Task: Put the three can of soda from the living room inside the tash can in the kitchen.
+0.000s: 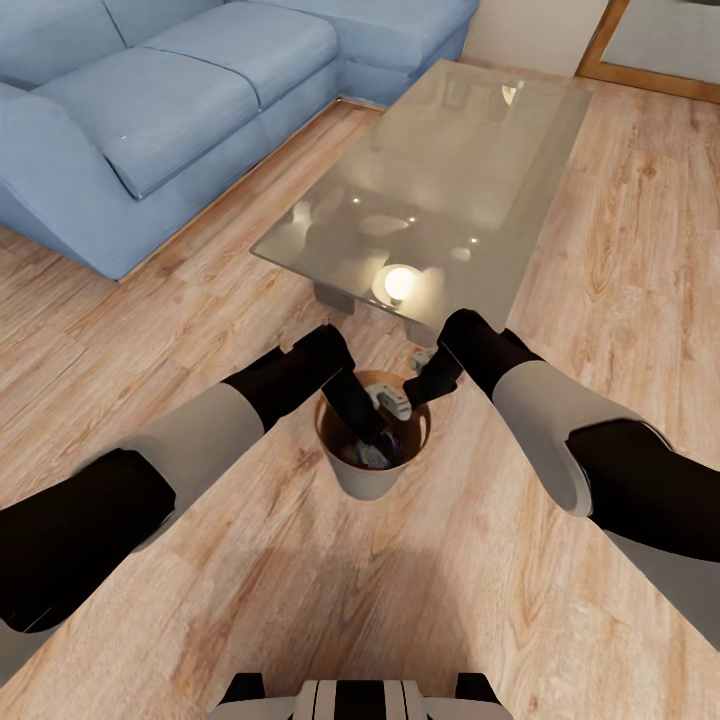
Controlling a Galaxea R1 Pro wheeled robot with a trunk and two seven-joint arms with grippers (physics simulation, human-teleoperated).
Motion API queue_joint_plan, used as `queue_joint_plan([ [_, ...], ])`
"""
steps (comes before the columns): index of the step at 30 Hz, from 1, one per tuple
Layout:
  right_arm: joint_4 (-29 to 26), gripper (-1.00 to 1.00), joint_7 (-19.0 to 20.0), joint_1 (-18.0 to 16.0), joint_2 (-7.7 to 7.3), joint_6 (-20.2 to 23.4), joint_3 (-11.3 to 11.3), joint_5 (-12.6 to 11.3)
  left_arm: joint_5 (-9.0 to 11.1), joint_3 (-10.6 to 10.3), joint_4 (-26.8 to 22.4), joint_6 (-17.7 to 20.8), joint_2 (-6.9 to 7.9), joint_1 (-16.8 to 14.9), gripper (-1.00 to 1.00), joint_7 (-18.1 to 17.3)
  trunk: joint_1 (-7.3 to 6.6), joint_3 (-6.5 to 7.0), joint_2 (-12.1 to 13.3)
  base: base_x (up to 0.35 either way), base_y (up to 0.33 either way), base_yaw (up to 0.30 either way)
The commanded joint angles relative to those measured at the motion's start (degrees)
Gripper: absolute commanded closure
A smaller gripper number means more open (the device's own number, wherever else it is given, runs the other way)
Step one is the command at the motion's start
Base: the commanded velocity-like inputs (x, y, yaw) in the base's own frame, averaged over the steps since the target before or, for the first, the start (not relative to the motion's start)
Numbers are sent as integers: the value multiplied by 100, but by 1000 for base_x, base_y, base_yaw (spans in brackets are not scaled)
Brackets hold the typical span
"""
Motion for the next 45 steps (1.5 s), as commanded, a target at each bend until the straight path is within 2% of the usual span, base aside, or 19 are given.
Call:
queue_joint_plan([
  [1,1,100,29,-2,0,46,-31,-106,10,-2,0,7,1,3,-100,0,0,0,0,0,0,0],
  [9,1,100,29,-2,-17,46,-39,-110,16,1,-84,7,56,11,-100,-5,0,0,0,0,0,0],
  [15,0,100,29,-2,-45,46,-40,-112,21,41,-664,7,93,13,-100,-30,0,0,0,0,0,0],
  [17,0,100,30,-1,-64,46,-45,-115,47,71,-1072,7,298,48,-100,-52,0,0,0,0,0,0],
  [18,0,100,34,6,-75,46,-82,-117,79,101,-1455,7,588,69,-100,-73,0,0,0,0,0,0],
  [22,0,100,36,17,-105,46,-114,-119,107,301,-1992,7,1008,137,-100,-143,0,0,0,0,0,0],
  [24,0,100,37,24,-179,46,-125,-120,128,601,-2364,7,1339,241,-100,-282,0,0,0,0,0,0],
  [25,0,100,40,30,-270,46,-134,-120,138,933,-2688,7,1698,344,-100,-484,0,0,0,0,0,0],
  [28,-11,100,46,42,-489,46,-140,-126,149,1618,-3157,7,2507,467,-100,-1056,0,0,0,0,0,0],
  [29,-14,100,48,44,-539,46,-140,-126,149,1763,-3216,7,2638,487,-100,-1184,0,0,0,0,0,0],
  [30,-20,100,51,49,-709,46,-138,-128,150,2299,-3356,7,2973,624,-100,-1602,0,0,0,0,0,0],
  [31,-22,100,56,54,-836,46,-137,-128,150,2792,-3405,7,3127,779,-100,-1842,0,0,0,0,0,0],
  [32,-23,100,57,59,-908,46,-137,-129,149,3087,-3420,7,3181,874,-100,-1935,0,0,0,0,0,0],
  [33,-24,100,60,77,-1057,46,-137,-129,145,3735,-3439,-95,3258,1103,-100,-2070,0,0,0,0,0,0],
  [34,-25,100,61,89,-1130,46,-137,-129,141,4053,-3449,-188,3283,1237,-100,-2118,0,0,0,0,0,0],
  [35,-26,100,64,140,-1347,46,-140,-129,116,4890,-3454,-507,3324,1717,-100,-2207,0,0,0,0,0,0],
  [36,-26,100,75,181,-1513,46,-142,-133,101,5280,-3454,-745,3335,2059,-100,-2229,0,0,0,0,0,0],
  [40,-56,100,107,438,-2013,46,-144,-132,70,5805,-3485,-1222,3336,2966,-100,-2113,0,0,0,0,0,0],
  [45,-86,100,98,794,-2414,46,-345,-127,111,5985,-3510,-1388,3308,3816,-100,-1475,0,0,0,0,0,0],
])
